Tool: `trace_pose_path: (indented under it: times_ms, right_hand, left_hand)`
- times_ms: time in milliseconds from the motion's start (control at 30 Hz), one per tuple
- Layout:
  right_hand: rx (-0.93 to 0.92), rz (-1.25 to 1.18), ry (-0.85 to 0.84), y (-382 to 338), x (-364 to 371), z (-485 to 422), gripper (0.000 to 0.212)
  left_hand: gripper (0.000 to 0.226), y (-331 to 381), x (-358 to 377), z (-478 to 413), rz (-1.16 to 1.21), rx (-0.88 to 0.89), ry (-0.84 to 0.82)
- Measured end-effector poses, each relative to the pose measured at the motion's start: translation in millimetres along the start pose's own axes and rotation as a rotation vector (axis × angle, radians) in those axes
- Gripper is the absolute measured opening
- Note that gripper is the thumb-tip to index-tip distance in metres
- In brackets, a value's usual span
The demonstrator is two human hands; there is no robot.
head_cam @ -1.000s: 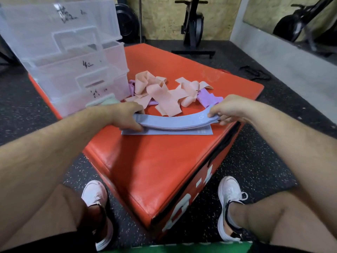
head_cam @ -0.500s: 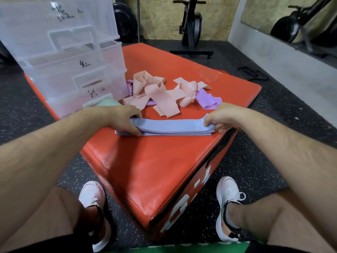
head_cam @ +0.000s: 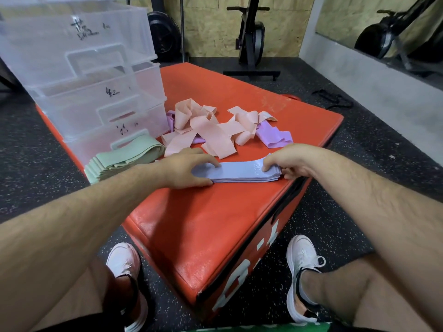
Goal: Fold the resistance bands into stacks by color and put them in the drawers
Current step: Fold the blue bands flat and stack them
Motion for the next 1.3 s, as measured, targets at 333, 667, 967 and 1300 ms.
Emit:
trace_pose_path:
  times_ms: [333,667,967,1300]
  right_hand:
    - [-0.085,-0.145,-0.072,-9,-45,34,0.037]
    - [-0.312,-0.089,-0.121,-94,28,77,0.025]
    - [-0.331,0.039,-0.044,-135,106,71,0.02]
    - [-0.488,0.543,-0.132,-129,109,73,0.023]
  left_hand:
    - [0.058,24,5,-12,-0.002,0.03,0.012]
    - [0.063,-21,-27,54,-0.086,-0.229,0.078]
    - [0.082,-28,-20,63,0.099,-0.192,0.331]
    - [0.038,-25,-26,62,0.127,-0.178,0.337]
Point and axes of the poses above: each hand's wrist, its own z-axis away from the middle knuckle, its own x-axis out of the palm, y = z × x, the point moved 4 cm from there along -z, towards the middle knuckle, and after that the axes turned 8 degrees about x, right-handed, at the moved point
